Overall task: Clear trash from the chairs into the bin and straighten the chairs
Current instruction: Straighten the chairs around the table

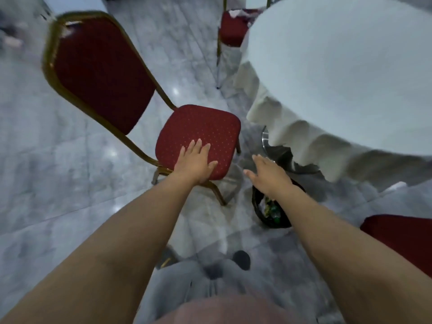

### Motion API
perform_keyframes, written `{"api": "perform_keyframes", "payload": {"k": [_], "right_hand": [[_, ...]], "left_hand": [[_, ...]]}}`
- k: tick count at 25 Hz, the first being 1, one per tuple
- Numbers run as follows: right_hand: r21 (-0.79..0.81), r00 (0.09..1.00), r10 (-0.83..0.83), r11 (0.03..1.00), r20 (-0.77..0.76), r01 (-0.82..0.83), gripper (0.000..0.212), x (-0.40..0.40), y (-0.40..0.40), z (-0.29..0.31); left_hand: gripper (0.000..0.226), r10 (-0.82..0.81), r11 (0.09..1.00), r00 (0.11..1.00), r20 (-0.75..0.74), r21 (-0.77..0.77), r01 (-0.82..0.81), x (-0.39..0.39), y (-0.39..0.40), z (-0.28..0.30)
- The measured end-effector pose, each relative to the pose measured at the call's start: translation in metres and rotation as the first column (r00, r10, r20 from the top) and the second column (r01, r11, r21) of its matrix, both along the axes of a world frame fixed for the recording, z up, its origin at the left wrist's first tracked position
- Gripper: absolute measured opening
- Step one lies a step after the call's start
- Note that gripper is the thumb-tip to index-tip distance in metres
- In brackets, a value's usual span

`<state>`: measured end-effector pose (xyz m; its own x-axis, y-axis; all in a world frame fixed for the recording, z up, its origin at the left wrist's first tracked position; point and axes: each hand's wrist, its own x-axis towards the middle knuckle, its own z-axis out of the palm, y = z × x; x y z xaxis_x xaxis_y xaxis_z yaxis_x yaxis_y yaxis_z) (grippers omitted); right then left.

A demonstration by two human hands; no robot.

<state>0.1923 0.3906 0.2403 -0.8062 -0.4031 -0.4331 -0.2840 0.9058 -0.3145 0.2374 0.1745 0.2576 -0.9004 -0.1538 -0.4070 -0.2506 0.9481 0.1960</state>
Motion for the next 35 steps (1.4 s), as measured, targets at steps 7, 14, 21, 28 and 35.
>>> {"api": "perform_keyframes", "payload": {"k": [7, 14, 21, 28, 35], "right_hand": [[-0.056, 0.998, 0.047, 0.997, -0.041, -0.050, 0.069, 0.009, -0.156, 0.021], [-0.189, 0.995, 0.012, 0.982, -0.103, -0.031, 0.063, 0.027, -0.306, 0.032], [-0.252, 0.988, 0.003, 0.967, -0.154, -0.043, 0.058, -0.002, -0.413, 0.047], [-0.396, 0.986, -0.021, 0.917, -0.165, -0.047, 0.060, -0.054, -0.519, 0.058], [-0.467, 0.969, -0.148, 0.883, -0.197, 0.040, 0.063, -0.079, -0.598, 0.060]], "left_hand": [[0.067, -0.008, 0.995, 0.994, -0.111, -0.101, -0.003, 0.019, -0.153, 0.033], [0.063, 0.000, 0.980, 0.980, -0.197, -0.193, -0.039, 0.022, -0.304, 0.055], [0.060, 0.050, 0.983, 0.951, -0.304, -0.154, -0.101, -0.025, -0.406, 0.065], [0.057, 0.059, 0.981, 0.934, -0.351, -0.150, -0.119, -0.092, -0.488, 0.077], [0.058, -0.020, 0.987, 0.942, -0.335, -0.154, -0.034, -0.167, -0.565, 0.091]]}}
